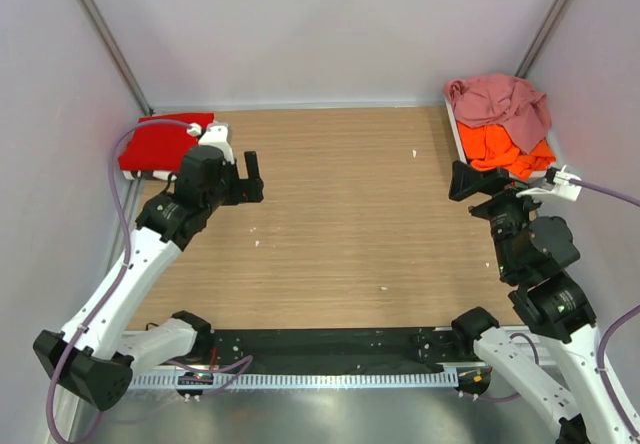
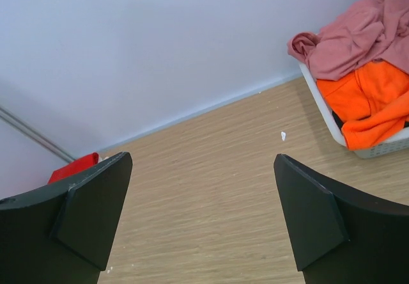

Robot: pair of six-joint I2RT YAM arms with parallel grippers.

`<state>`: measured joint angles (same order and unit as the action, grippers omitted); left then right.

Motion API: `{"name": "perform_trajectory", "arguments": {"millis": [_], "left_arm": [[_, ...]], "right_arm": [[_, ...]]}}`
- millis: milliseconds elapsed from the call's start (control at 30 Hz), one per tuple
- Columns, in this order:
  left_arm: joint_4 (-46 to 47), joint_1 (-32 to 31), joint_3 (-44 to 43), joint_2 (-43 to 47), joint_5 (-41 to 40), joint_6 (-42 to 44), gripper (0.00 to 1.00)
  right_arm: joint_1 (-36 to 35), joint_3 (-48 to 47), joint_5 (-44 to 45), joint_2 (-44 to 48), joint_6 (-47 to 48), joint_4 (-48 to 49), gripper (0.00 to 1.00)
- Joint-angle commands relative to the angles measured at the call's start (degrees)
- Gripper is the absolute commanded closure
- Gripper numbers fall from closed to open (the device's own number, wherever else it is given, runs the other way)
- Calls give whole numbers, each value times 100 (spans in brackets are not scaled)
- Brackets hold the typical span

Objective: Fold and stack the t-shirts
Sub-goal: Grab the tshirt from the pile

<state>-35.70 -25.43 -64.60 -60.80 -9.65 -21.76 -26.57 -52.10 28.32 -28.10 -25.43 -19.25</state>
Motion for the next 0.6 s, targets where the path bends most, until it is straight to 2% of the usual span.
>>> {"name": "perform_trajectory", "arguments": {"millis": [0,67,133,200,267,300,367,400,433,500,533,567], "left_arm": [[-182,-6,-211,156,-1047,154,1],[-209,-6,-272,156,-1101,172,2],[-279,-6,-281,164,-1135,163,0],[-375,-6,-299,182,-1240,111,0],[-420,-6,-317,191,-1268,93,0],[-437,-6,-325,182,-1259,93,0],[-490,-6,-369,77,-1267,110,0],[-577,3,-404,7,-1302,137,0],[-639,-6,-457,-124,-1320,172,0],[-727,-6,-501,-239,-1364,198,1],[-762,-6,-527,-283,-1338,190,0],[-771,-6,-536,-345,-1338,198,0]], "right_arm": [[-24,-459,-291,-91,459,263,0],[-24,-416,-536,-38,714,534,0],[-33,-276,-424,15,776,737,0],[-33,-222,49,-55,812,1045,0],[-33,-484,628,-370,881,941,0],[-24,-695,1414,-1007,899,792,0],[2,-1590,2139,-1870,908,171,0],[211,-1924,2291,-2675,917,-42,0],[466,-2658,2101,-3145,847,-270,0],[1115,-3339,1496,-3840,506,-939,0],[1954,-3873,623,-4496,330,-1115,0],[2302,-4078,240,-4764,-55,-1299,0]]}}
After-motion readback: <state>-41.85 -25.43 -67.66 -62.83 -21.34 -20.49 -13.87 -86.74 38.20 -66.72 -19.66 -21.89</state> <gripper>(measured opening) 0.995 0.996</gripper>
